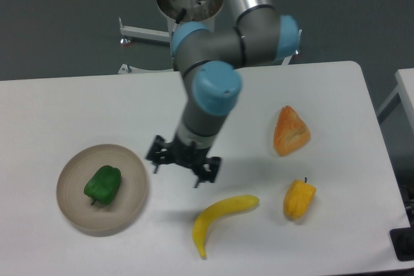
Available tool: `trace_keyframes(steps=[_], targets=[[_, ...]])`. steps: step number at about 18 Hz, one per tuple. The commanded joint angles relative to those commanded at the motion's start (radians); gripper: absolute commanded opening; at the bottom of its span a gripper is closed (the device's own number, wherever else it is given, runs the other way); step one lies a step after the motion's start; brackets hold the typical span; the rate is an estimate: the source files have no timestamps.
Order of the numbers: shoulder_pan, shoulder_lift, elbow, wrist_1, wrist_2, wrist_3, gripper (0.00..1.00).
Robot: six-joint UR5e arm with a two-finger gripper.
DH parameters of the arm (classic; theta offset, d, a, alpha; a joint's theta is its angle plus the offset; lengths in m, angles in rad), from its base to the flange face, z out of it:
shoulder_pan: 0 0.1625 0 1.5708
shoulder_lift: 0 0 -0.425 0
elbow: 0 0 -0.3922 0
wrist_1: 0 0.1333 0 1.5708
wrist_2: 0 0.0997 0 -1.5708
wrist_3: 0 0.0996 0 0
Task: Pick up the green pepper from the plate
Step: 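Move the open gripper across the table over the green pepper on the plate, then lower the open gripper around the green pepper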
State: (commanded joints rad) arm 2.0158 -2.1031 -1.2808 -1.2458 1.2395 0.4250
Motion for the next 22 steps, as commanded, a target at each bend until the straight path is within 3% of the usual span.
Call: trace_keyframes(steps=[5,10,14,22], targets=[[-0.063,-0.008,-0.063,0.117,0.006,-0.063,1.00],[-0.097,-0.011,-0.098,0.134,0.011,-0.078,1.00],[-0.109,-0.018,-0.146,0.215,0.015,-0.078,1.00],[-0.149,-0.031,-0.150,0.229,0.044,-0.080,1.00]])
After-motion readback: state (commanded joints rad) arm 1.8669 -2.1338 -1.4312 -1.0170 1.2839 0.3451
